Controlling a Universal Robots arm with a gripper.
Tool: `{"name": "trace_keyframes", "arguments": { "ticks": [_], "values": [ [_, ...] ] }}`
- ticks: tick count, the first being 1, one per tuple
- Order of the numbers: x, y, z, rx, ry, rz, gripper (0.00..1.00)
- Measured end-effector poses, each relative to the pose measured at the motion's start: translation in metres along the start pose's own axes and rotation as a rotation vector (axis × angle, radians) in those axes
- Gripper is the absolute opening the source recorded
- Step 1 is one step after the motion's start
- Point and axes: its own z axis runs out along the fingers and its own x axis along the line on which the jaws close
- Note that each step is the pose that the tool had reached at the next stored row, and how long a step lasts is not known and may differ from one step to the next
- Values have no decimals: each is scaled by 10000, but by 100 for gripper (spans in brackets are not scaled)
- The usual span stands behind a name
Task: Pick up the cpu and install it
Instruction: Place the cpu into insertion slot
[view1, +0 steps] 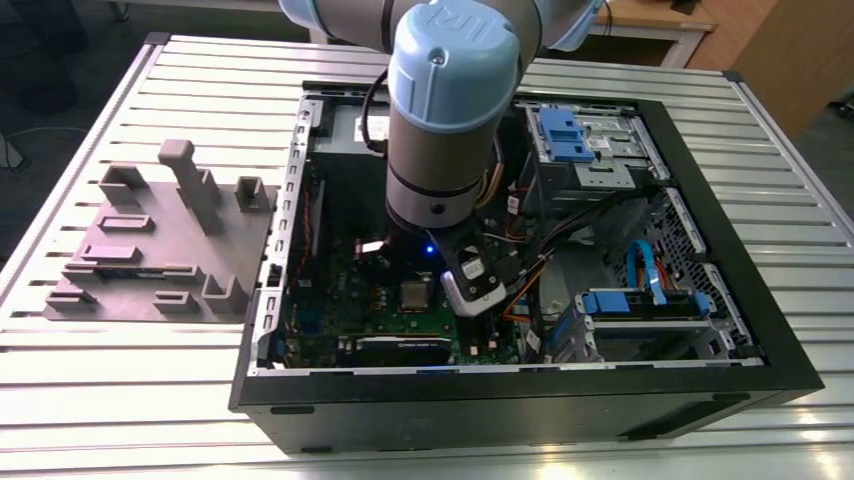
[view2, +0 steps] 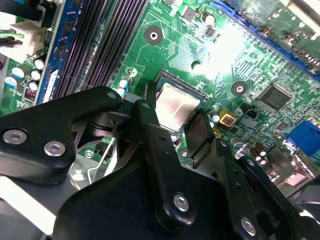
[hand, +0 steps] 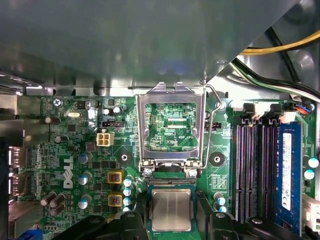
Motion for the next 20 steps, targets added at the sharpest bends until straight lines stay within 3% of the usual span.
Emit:
{"name": "trace_keyframes", "arguments": {
  "ticks": [15,20],
  "values": [
    [-1,2,4,-12,-5,7,47],
    [0,1,1,-7,-4,7,54]
  ]
}}
